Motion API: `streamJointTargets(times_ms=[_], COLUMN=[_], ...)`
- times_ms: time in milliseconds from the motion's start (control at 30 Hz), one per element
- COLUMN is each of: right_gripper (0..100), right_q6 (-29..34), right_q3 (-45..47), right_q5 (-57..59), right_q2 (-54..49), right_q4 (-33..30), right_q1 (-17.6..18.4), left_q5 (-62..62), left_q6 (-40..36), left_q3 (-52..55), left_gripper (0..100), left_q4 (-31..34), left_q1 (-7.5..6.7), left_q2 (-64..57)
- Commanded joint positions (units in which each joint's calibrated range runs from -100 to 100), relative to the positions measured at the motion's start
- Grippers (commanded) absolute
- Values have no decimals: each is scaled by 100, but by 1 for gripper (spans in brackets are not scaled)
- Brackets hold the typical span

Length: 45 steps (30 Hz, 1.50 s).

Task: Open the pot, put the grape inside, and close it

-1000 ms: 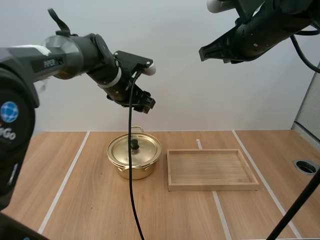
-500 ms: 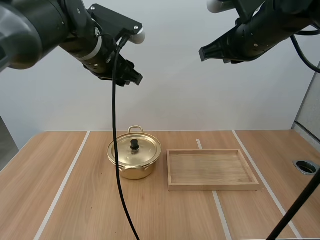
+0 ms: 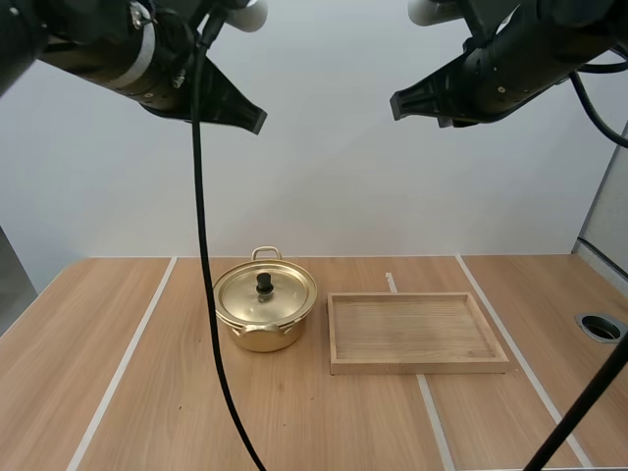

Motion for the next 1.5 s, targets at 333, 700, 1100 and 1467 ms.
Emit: streamJointTargets(times_ms=[333,700,1100,1467], right_gripper=[0,0,0,0], right_q6=[62,107,378,378], right_q3=[-44,645,2446,4043], right_q5=[575,-204,-1229,-2294], right_q2=[-175,-1846,-3422,-4480], right_q4=[1133,1671,1010,986], right_q1=[-20,-20,-20,-20], left_q5=[130,-622,-556,-988], left_q6=[-173,-1245,-1981,-2124], left_q3=[-39,346,1527,3385], left_gripper=[0,0,0,0], left_q4=[-376,-352,14,4], left_q1=[3,3,3,12], left_q2=[-1304,-2761,-3863,-4398])
